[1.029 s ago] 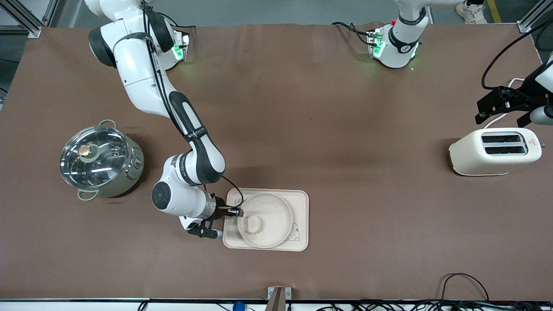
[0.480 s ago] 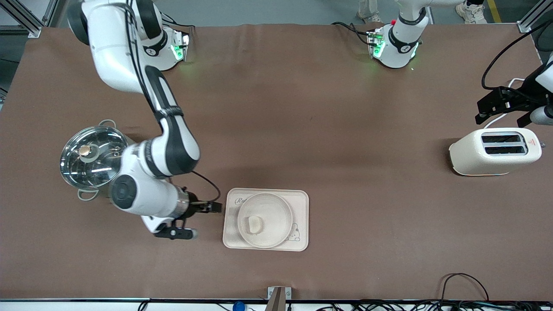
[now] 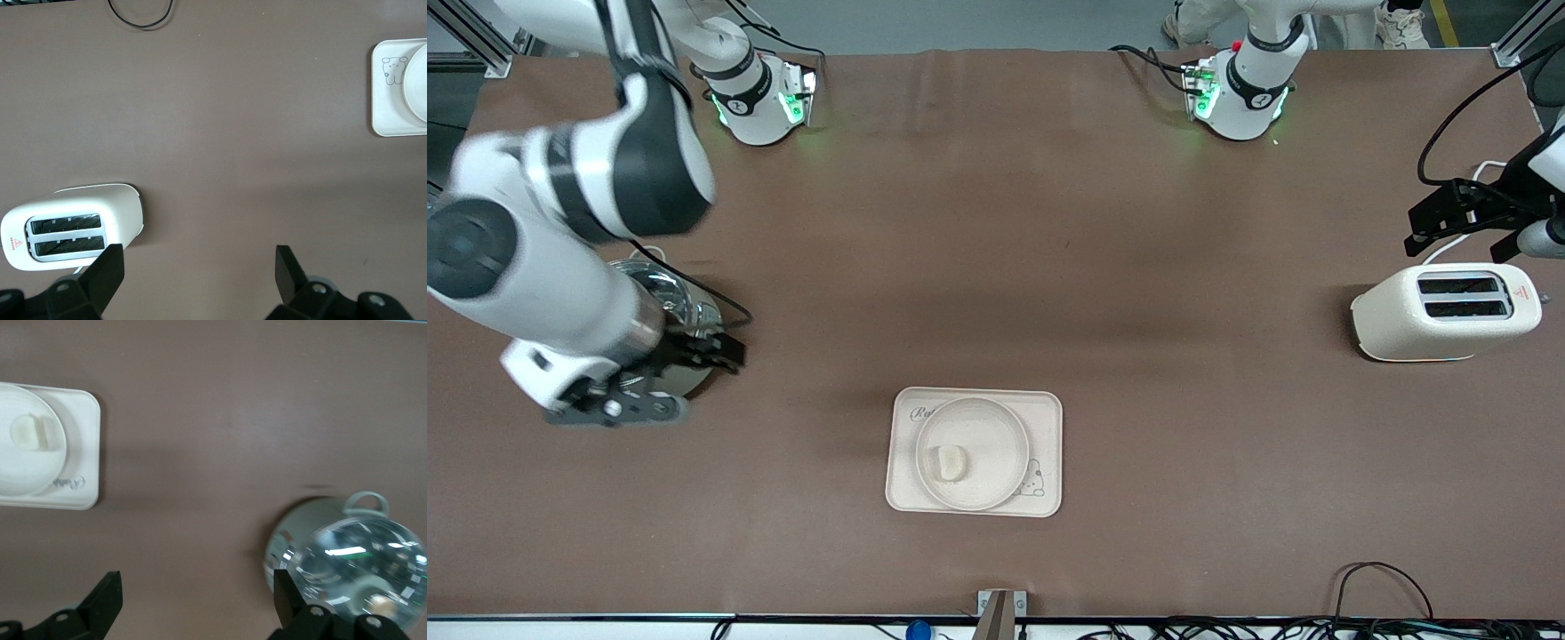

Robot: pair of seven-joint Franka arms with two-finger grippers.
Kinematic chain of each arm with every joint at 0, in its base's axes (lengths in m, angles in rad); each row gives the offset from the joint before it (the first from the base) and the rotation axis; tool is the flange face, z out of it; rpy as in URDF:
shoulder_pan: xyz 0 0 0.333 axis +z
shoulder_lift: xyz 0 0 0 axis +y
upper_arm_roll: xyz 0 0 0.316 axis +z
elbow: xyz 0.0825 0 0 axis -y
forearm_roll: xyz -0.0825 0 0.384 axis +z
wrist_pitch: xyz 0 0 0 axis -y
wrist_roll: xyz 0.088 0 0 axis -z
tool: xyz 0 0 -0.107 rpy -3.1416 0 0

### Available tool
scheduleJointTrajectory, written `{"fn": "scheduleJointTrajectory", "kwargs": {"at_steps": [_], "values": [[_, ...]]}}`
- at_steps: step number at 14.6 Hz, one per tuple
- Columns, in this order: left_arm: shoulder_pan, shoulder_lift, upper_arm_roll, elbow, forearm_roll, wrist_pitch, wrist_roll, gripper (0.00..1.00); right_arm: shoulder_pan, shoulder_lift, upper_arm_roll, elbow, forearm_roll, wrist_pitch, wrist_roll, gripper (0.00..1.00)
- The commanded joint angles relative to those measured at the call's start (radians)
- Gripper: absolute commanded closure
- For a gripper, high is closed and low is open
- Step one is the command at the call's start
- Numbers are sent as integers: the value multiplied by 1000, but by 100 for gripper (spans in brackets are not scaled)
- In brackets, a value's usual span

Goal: Place bun in plate and plate on tray

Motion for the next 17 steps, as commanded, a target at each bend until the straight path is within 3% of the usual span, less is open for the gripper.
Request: {"fn": "scheduleJointTrajectory", "kwargs": {"at_steps": [1, 4, 8, 17], "values": [[2, 4, -2, 20, -16, -19, -2, 0, -69, -139, 17, -107, -12, -16, -123, 0], [4, 4, -2, 18, -18, -19, 0, 0, -121, -225, 27, -125, 0, -74, -178, 0], [4, 4, -2, 18, -16, -20, -5, 0, -313, -401, 187, -297, -9, -76, -218, 0], [4, 4, 0, 25, -5, -25, -5, 0, -352, -610, 185, -549, -36, -21, -226, 0]]}}
